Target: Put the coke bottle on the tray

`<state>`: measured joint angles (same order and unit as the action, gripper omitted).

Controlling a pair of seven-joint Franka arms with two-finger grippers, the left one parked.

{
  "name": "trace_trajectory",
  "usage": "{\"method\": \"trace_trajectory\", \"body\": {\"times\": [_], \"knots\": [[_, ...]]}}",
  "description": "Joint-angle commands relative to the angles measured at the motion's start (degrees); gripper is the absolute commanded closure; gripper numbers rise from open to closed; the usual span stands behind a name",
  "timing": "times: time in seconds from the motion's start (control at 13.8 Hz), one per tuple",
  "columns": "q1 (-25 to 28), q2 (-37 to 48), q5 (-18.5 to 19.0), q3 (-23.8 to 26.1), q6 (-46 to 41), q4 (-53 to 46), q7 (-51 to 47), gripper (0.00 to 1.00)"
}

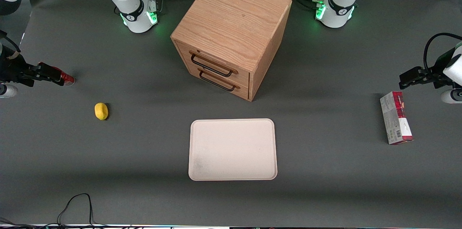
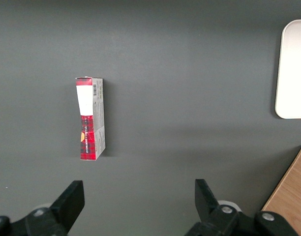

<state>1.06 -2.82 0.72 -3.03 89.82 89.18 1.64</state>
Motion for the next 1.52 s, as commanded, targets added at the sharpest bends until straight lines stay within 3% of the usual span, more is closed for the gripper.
{"method": "trace_trajectory", "body": {"times": [0.0, 0.51, 0.65, 1.08, 1.44], "knots": [[0.88, 0.19, -0.90, -0.83, -0.96, -0.59, -0.68, 0.00], [0.79, 0.62, -0.81, -0.92, -0.96, 0.54, -0.59, 0.00], [0.79, 1.59, -0.29, -3.02, -0.88, 1.86, 0.89, 0.00], [0.96, 6.32, 0.15, -16.37, 3.06, 8.78, 18.99, 0.00], [0.96, 19.77, 6.04, -27.53, 14.59, 25.84, 31.21, 0.00]]}}
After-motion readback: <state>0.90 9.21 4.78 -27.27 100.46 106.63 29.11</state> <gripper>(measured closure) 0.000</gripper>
